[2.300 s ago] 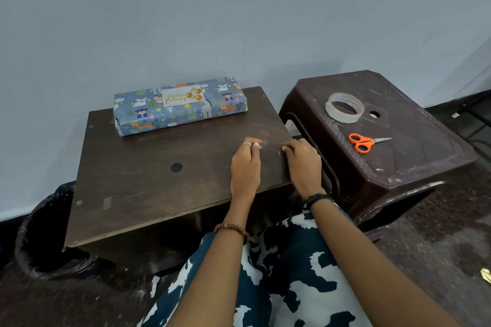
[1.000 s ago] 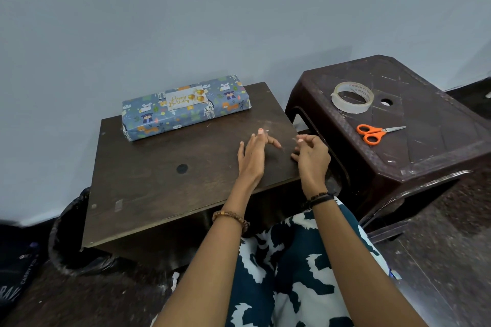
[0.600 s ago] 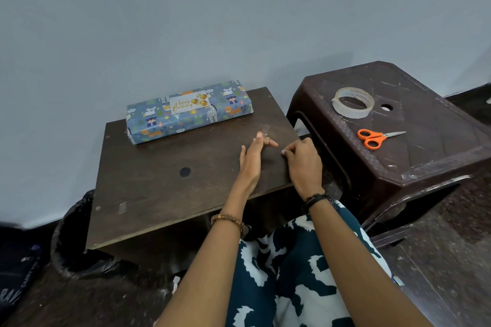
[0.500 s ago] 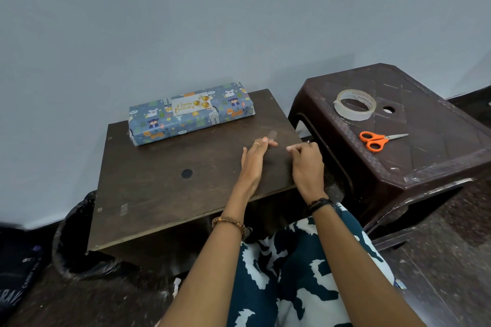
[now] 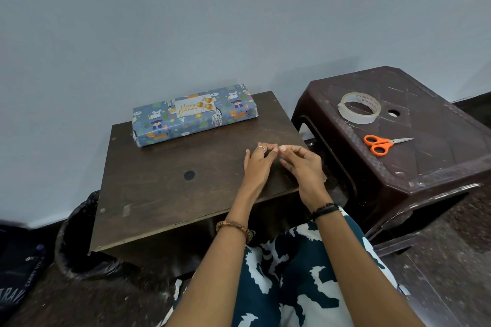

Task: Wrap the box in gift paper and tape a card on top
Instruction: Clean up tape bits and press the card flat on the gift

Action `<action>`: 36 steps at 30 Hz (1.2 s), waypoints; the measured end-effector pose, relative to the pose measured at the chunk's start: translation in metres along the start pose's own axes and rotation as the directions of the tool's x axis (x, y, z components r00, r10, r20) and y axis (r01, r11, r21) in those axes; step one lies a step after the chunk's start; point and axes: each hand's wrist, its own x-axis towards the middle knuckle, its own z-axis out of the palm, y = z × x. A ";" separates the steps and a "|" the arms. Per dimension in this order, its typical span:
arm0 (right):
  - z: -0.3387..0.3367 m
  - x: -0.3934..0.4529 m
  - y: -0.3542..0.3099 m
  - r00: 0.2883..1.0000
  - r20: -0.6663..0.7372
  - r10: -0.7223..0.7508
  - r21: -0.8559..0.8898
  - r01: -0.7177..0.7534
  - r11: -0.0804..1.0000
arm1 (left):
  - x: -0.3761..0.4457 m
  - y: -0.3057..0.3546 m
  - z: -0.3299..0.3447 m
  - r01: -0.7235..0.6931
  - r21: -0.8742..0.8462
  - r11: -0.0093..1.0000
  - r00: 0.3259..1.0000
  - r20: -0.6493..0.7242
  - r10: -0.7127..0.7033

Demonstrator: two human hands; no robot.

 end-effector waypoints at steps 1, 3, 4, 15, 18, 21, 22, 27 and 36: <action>0.001 0.001 0.001 1.000 -0.022 -0.014 -0.005 0.014 1.000 | 0.000 0.000 -0.001 -0.003 -0.019 1.000 1.000 0.016 0.003; 0.003 0.004 0.001 0.997 -0.069 -0.043 -0.046 0.039 0.998 | 0.000 -0.003 -0.003 -0.004 -0.047 0.999 1.000 0.028 0.006; 0.003 0.005 0.001 0.995 -0.084 -0.062 -0.072 0.056 0.996 | -0.001 -0.003 -0.004 -0.002 -0.057 0.998 1.000 0.029 0.004; 0.012 0.006 0.003 0.988 -0.052 -0.142 -0.068 0.139 0.988 | 0.000 -0.004 -0.015 -0.114 -0.352 0.929 0.993 -0.066 0.097; 0.015 0.006 0.004 0.990 0.012 -0.143 -0.098 0.144 0.985 | -0.002 -0.003 -0.014 -0.151 -0.378 0.914 0.988 -0.096 0.123; 0.015 0.004 0.001 0.990 0.021 -0.143 -0.054 0.143 0.988 | -0.002 -0.002 -0.013 -0.152 -0.364 0.919 0.986 -0.121 0.115; 0.015 0.004 -0.001 0.989 0.022 -0.145 -0.045 0.146 0.988 | -0.002 -0.003 -0.013 -0.155 -0.351 0.923 0.986 -0.119 0.120; 0.016 0.001 -0.004 0.990 0.073 -0.118 -0.021 0.119 0.993 | -0.001 -0.007 -0.012 -0.169 -0.312 0.935 0.984 -0.114 0.140; 0.013 0.005 -0.009 0.968 0.146 0.206 0.257 -0.238 0.937 | -0.002 -0.005 -0.013 -0.160 -0.462 0.872 0.983 -0.154 0.099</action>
